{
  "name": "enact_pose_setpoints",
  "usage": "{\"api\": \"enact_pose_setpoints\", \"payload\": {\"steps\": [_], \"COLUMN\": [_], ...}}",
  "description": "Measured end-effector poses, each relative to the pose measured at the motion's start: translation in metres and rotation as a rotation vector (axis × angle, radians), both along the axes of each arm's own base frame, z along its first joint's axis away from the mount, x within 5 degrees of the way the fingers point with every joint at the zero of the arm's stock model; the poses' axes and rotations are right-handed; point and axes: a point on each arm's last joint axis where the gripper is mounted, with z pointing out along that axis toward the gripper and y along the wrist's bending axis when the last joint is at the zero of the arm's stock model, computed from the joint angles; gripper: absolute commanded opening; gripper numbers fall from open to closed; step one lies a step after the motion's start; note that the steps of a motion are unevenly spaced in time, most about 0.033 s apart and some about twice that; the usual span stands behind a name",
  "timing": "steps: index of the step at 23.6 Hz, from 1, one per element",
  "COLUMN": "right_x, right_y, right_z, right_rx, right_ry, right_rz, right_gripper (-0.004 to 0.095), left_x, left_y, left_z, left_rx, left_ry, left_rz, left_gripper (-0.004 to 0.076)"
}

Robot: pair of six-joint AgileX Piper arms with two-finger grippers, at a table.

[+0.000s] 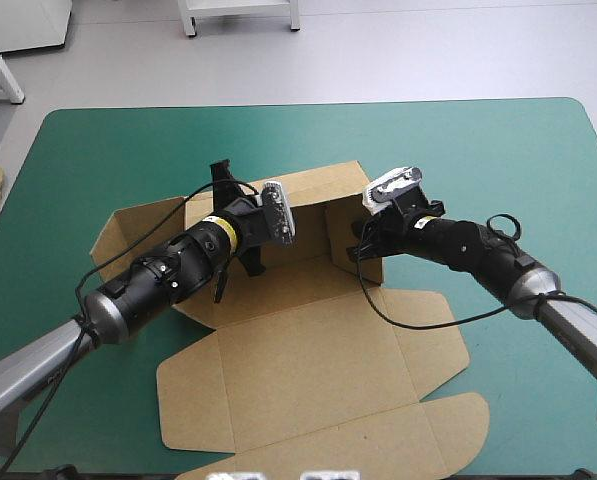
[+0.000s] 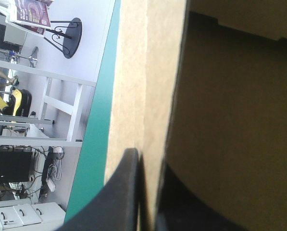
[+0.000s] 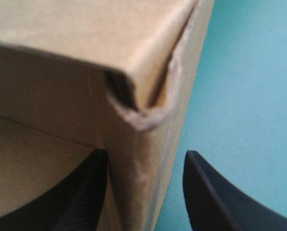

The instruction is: Fold the box

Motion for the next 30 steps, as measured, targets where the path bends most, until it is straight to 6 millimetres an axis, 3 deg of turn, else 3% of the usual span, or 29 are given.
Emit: {"api": "enact_pose_setpoints", "payload": {"steps": [3,7,17,19,22,24,30], "right_x": [0.002,0.001,0.001,0.001,0.001,0.0,0.0], "right_y": [0.001,0.002,0.001,0.001,0.001,0.001,0.002], "right_z": [-0.004,-0.003,-0.001,-0.001,-0.001,-0.001,-0.002], "right_rx": [0.01,0.018,0.011,0.014,0.016,0.02,0.024], "right_ry": [0.023,0.025,0.01,0.012,0.014,0.019,0.029], "right_rz": [-0.013,-0.014,-0.015,-0.017,-0.019,-0.021,-0.02], "right_gripper": [0.0292,-0.002,0.0001,0.0001,0.0001,0.0001,0.0001], "left_x": [0.0,0.0,0.0,0.0,-0.002,-0.007,-0.025], "left_y": [0.0,0.0,0.001,0.001,0.001,0.001,-0.003], "left_z": [0.0,0.0,-0.001,-0.001,0.001,0.001,0.003], "left_rx": [0.0,0.0,0.004,-0.006,-0.053,-0.081,-0.094], "left_ry": [0.0,0.0,0.006,0.011,0.034,0.06,0.115], "left_rz": [0.0,0.0,0.007,0.013,0.039,0.055,0.077], "left_gripper": [-0.0008,-0.0008,0.001,0.0094,0.0376,0.0456,0.0456]}}
